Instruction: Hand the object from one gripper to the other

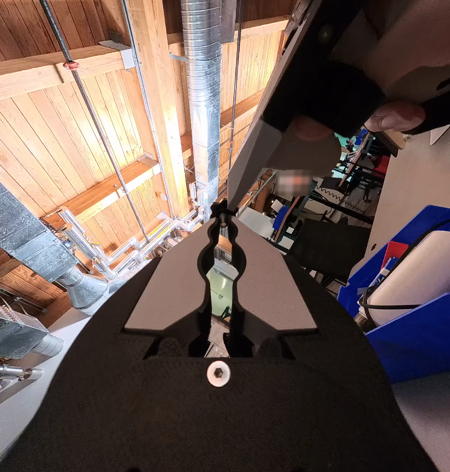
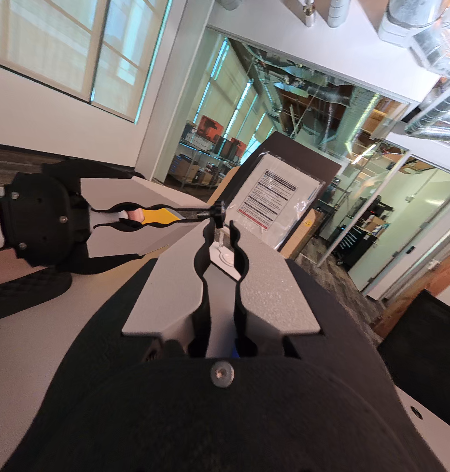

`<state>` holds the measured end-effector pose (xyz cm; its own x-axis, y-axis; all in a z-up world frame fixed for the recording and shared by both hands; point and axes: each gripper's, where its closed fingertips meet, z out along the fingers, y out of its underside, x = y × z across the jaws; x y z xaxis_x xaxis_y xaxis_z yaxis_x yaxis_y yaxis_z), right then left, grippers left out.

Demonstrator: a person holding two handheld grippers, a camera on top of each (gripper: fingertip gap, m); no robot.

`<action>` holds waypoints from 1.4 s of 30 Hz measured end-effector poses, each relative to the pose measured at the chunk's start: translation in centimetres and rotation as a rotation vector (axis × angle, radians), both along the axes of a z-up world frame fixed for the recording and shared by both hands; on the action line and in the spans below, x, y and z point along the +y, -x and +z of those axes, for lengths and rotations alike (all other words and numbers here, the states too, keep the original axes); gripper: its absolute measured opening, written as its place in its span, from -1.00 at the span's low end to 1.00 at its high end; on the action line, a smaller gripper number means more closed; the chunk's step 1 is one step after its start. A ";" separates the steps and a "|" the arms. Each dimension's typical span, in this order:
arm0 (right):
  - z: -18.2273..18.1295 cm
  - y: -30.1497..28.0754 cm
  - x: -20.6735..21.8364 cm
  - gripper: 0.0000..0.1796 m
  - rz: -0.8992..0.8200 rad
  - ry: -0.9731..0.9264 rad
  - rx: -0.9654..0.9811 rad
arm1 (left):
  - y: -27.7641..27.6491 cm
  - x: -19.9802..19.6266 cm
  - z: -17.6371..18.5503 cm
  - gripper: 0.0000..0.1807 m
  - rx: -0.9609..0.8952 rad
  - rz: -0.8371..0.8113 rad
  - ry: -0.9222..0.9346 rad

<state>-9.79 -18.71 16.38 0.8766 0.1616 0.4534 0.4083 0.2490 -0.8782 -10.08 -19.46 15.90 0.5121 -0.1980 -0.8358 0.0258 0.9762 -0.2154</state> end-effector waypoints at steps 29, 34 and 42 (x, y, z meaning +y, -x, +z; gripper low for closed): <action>-2.3 -0.1 -4.2 -0.96 0.488 0.155 0.160 | 0.5 -4.7 -2.7 -0.49 0.649 -0.823 0.823; -3.1 1.2 -4.0 -0.96 0.495 0.158 0.064 | 0.4 -5.2 -3.1 -0.59 0.658 -0.819 0.795; -2.8 1.5 -4.2 -0.95 0.483 0.096 0.015 | 0.6 -5.2 -3.1 -0.74 0.624 -0.773 0.675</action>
<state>-11.27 -22.91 13.53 0.6974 0.5916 0.4046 0.2531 0.3248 -0.9113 -10.71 -24.66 12.82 -0.3914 -0.7682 -0.5067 0.2644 0.4335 -0.8615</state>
